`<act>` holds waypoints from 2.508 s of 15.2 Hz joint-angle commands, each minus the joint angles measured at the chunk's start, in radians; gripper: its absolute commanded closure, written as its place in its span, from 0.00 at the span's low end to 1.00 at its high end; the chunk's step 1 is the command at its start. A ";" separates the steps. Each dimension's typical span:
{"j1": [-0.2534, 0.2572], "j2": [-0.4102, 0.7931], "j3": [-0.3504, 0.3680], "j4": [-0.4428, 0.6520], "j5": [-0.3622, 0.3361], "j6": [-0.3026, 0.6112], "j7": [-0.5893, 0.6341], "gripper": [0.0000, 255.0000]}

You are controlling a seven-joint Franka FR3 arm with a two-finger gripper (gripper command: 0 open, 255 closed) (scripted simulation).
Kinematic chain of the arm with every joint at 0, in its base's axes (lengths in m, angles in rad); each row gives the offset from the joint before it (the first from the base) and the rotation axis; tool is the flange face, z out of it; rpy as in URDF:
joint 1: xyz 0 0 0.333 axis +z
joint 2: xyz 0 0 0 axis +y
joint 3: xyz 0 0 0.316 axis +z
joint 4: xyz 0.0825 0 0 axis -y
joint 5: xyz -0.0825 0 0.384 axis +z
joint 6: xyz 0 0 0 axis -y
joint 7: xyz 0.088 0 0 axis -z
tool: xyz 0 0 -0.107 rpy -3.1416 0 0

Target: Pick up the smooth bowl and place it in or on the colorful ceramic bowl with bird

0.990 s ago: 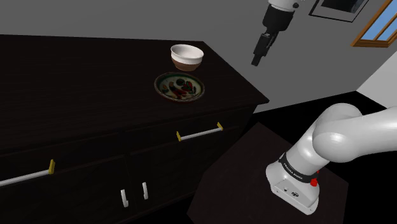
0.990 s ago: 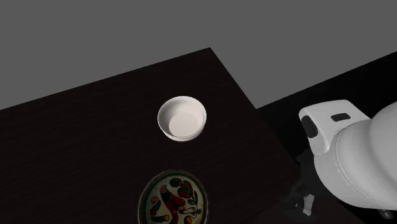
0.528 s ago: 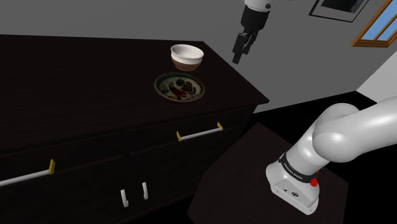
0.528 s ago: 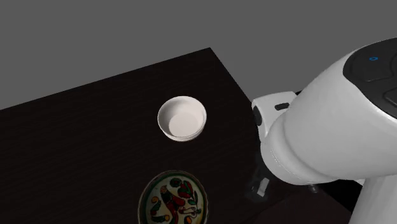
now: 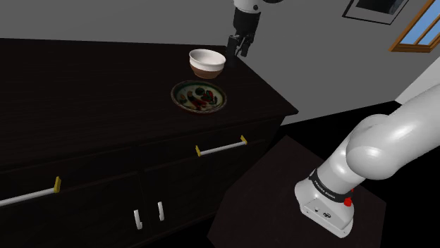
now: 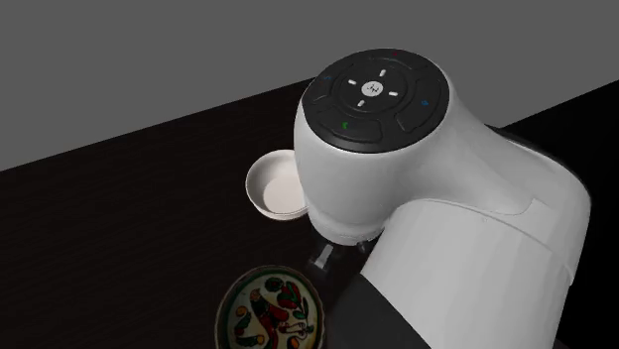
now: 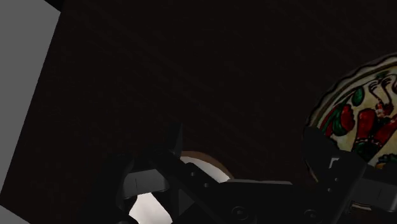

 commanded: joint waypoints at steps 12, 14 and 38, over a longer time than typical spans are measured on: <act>0.037 0.498 0.049 0.484 -0.126 -0.007 0.087 0.00; 0.034 0.501 0.047 0.461 -0.128 0.018 0.088 0.00; 0.029 0.508 0.043 0.424 -0.132 0.063 0.090 1.00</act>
